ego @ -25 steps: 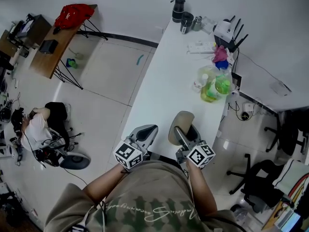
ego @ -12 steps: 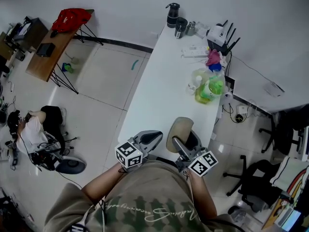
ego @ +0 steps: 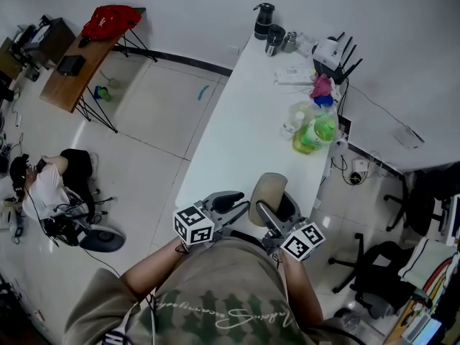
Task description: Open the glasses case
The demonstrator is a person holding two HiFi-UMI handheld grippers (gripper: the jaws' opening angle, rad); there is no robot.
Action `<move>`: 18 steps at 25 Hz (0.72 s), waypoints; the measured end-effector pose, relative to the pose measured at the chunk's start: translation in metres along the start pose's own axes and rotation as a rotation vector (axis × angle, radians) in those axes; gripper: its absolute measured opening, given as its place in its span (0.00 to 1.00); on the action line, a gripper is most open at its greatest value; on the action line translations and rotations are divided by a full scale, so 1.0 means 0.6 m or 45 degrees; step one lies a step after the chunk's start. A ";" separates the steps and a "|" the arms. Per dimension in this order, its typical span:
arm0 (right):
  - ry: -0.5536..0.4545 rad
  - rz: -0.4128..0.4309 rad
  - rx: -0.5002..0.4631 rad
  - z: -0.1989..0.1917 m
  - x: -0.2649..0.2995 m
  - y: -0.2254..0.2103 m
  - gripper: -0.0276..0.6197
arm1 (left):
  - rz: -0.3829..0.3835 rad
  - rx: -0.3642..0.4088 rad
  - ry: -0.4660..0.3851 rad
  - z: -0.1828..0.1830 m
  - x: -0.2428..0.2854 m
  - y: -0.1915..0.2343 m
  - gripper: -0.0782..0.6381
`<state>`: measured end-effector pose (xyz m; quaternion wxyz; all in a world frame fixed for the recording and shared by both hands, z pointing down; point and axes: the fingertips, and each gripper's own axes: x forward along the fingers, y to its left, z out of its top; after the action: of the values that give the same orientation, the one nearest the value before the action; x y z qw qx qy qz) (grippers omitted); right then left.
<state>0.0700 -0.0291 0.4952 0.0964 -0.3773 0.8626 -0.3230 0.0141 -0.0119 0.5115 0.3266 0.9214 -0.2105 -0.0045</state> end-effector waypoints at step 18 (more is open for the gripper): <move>-0.055 0.253 0.127 0.021 -0.009 0.025 0.60 | -0.153 0.022 0.048 0.011 0.003 -0.050 0.30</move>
<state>0.0703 -0.0241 0.4756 0.1650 -0.2914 0.8764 -0.3462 0.0261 0.0041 0.4883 0.3219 0.9350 -0.1487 -0.0048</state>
